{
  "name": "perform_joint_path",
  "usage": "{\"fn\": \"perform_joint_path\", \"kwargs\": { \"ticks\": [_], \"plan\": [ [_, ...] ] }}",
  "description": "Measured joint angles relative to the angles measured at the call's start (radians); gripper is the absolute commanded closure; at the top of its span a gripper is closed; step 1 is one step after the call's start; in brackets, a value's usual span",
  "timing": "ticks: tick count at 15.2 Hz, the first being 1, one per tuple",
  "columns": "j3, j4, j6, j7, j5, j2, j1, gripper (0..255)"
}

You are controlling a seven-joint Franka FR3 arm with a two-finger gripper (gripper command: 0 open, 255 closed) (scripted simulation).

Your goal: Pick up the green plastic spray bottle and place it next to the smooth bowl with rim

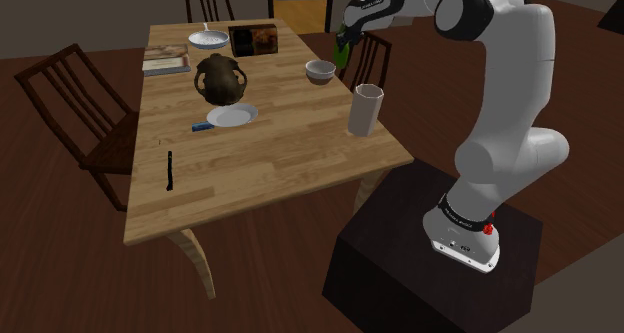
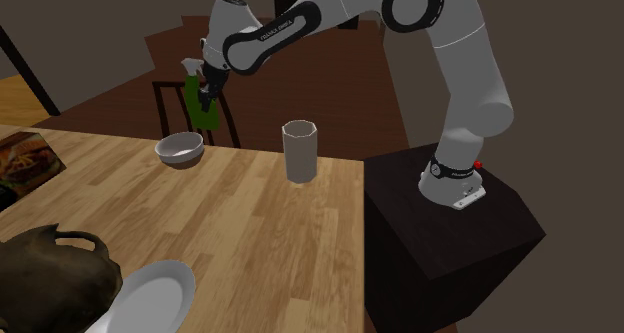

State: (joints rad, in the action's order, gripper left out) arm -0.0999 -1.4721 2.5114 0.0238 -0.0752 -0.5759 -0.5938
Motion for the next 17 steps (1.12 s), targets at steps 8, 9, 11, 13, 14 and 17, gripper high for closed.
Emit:
{"fn": "perform_joint_path", "kwargs": {
  "ticks": [8, 9, 11, 13, 14, 17],
  "plan": [
    [0.005, -0.040, 0.083, 0.004, -0.006, -0.038, 0.001, 255],
    [0.006, -0.044, 0.094, 0.006, -0.007, -0.040, 0.002, 255],
    [0.009, -0.038, 0.110, 0.007, -0.009, -0.058, 0.004, 255],
    [0.010, -0.046, 0.130, 0.005, -0.010, -0.066, 0.001, 255],
    [0.012, -0.039, 0.137, 0.009, -0.012, -0.077, 0.004, 255],
    [0.017, -0.049, 0.195, 0.016, -0.017, -0.090, 0.010, 255]
  ]
}}
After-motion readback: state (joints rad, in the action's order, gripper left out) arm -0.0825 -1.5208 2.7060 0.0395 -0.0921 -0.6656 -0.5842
